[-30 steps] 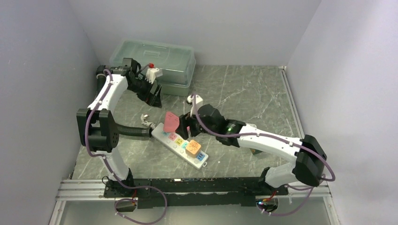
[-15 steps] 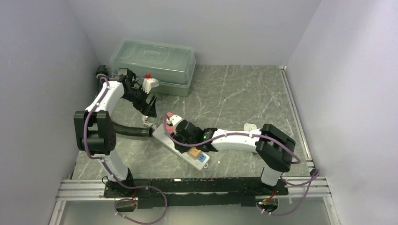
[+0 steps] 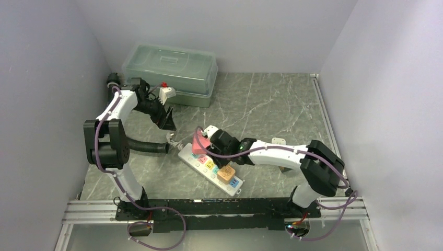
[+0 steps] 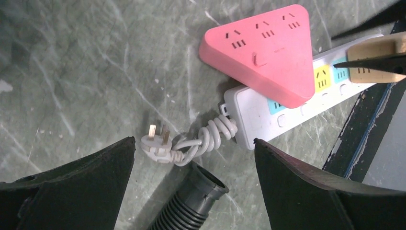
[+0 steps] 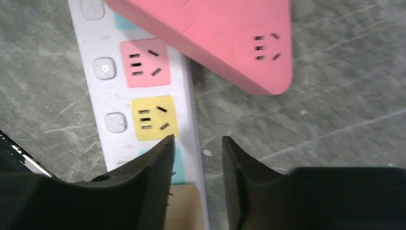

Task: Insert the plug
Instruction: Pick up the plug from the center of the board.

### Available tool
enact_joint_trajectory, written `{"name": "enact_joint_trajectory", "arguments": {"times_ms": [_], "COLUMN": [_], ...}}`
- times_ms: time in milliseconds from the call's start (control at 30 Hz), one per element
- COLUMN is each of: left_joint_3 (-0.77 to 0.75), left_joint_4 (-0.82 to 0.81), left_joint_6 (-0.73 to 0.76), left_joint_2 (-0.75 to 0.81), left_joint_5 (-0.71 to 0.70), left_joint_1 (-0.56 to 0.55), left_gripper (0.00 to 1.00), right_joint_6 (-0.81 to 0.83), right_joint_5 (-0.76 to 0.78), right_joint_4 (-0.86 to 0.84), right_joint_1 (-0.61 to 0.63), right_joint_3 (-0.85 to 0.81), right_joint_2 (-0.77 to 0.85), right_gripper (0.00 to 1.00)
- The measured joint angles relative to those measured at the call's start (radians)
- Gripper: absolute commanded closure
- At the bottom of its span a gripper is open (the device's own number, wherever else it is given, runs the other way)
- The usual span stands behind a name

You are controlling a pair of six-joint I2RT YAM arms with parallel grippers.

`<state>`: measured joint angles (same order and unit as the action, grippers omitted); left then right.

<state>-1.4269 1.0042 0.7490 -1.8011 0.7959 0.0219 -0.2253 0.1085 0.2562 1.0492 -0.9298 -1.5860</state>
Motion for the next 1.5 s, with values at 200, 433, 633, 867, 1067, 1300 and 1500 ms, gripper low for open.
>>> {"name": "enact_joint_trajectory", "arguments": {"times_ms": [200,433,633,867,1067,1300,1500], "left_joint_3": [0.024,0.130,0.038,0.156,0.413,0.547,0.551], "left_joint_4": [0.031,0.179,0.216,0.107,-0.146,-0.291,-0.277], "left_joint_6": [0.198,0.593,0.765,0.882,0.892,0.905,0.904], "left_joint_2": [0.003,0.019,0.025,0.232,0.507,0.520,0.501], "left_joint_5": [0.095,0.096,0.043,-0.065,-0.105,-0.149,-0.159], "left_joint_1": [-0.004,-0.005,-0.019,-0.198,-0.386,-0.433,-0.463], "left_gripper": [0.00,0.00,0.00,0.00,0.00,0.00,0.00], "right_joint_6": [0.016,-0.019,-0.059,-0.148,-0.216,-0.259,-0.277], "right_joint_5": [-0.107,-0.241,-0.356,-0.505,-0.587,-0.625,-0.639], "right_joint_4": [0.050,0.028,0.013,-0.075,-0.199,-0.266,-0.297], "right_joint_1": [-0.124,-0.233,-0.297,-0.476,-0.508,-0.529,-0.545], "right_joint_3": [-0.122,-0.322,-0.310,-0.173,-0.127,-0.039,-0.032], "right_joint_2": [0.027,-0.043,-0.151,-0.165,-0.180,-0.182,-0.207], "right_gripper": [0.34,0.21,0.07,0.07,0.07,0.09,0.10]}}
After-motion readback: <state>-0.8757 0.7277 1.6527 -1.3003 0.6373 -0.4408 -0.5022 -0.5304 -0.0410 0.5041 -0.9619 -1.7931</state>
